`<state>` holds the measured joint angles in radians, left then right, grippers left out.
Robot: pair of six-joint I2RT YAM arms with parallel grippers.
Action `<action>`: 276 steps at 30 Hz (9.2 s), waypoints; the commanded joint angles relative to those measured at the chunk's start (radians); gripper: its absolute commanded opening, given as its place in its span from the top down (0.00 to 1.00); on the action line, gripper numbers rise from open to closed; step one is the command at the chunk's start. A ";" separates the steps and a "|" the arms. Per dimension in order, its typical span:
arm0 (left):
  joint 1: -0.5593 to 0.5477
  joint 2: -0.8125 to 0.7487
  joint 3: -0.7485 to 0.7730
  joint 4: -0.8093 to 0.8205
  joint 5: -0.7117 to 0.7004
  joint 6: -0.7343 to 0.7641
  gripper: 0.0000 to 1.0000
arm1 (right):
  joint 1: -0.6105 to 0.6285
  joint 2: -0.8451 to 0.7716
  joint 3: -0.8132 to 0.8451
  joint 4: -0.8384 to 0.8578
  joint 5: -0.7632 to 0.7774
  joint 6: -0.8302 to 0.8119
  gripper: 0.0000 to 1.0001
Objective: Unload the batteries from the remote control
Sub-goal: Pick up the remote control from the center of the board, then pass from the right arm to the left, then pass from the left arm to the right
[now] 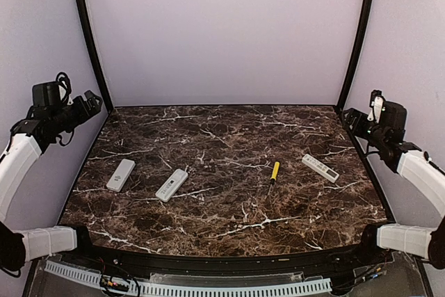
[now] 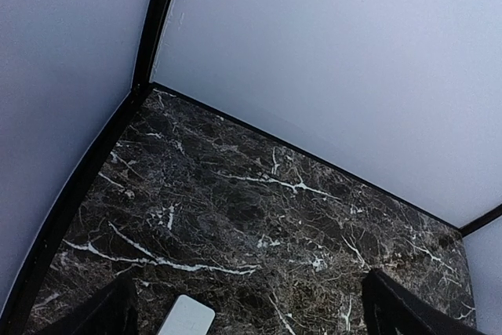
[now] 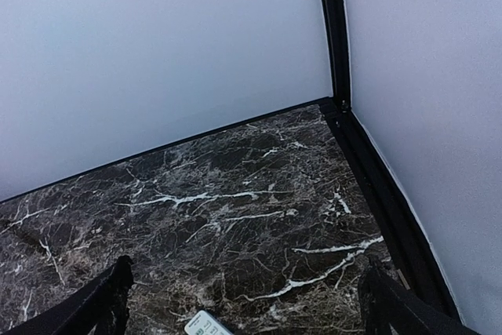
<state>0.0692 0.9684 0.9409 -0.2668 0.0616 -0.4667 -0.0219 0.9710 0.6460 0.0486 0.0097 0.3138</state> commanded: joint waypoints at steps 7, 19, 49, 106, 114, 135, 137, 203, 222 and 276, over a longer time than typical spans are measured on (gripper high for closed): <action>-0.001 0.132 0.255 -0.153 0.313 0.239 0.01 | -0.003 0.022 0.111 -0.163 -0.213 -0.034 0.01; 0.005 -0.020 0.110 -0.058 0.138 0.337 0.01 | 0.090 0.199 0.127 -0.411 -0.230 0.067 0.04; 0.006 0.016 0.103 -0.066 0.169 0.316 0.01 | -0.004 0.511 0.155 -0.427 -0.228 0.110 0.06; 0.005 0.016 0.101 -0.069 0.162 0.310 0.01 | 0.369 0.658 0.267 -0.641 0.064 0.193 0.45; 0.006 0.018 0.099 -0.067 0.164 0.309 0.01 | 0.379 0.680 0.262 -0.622 0.079 0.235 0.69; -0.326 0.048 0.039 0.159 0.575 0.285 0.01 | 0.545 0.313 0.390 -0.453 -0.575 0.099 0.91; -0.390 0.057 0.041 0.200 0.626 0.264 0.01 | 0.597 0.346 0.434 -0.432 -0.642 0.082 0.91; -0.664 0.347 0.144 0.241 0.998 0.130 0.42 | 0.913 0.677 0.816 -0.584 -0.987 -0.094 0.94; -0.664 0.362 0.135 0.264 1.048 0.102 0.63 | 0.913 0.669 0.817 -0.584 -0.961 -0.095 0.95; -0.640 0.359 0.087 0.185 0.750 -0.290 0.96 | 1.084 0.676 0.719 -0.371 -0.080 -0.226 0.58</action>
<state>-0.5739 1.3277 1.0267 -0.0616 0.7780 -0.7631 1.0546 1.6402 1.3426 -0.3767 -0.0925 0.1024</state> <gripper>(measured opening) 0.374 0.429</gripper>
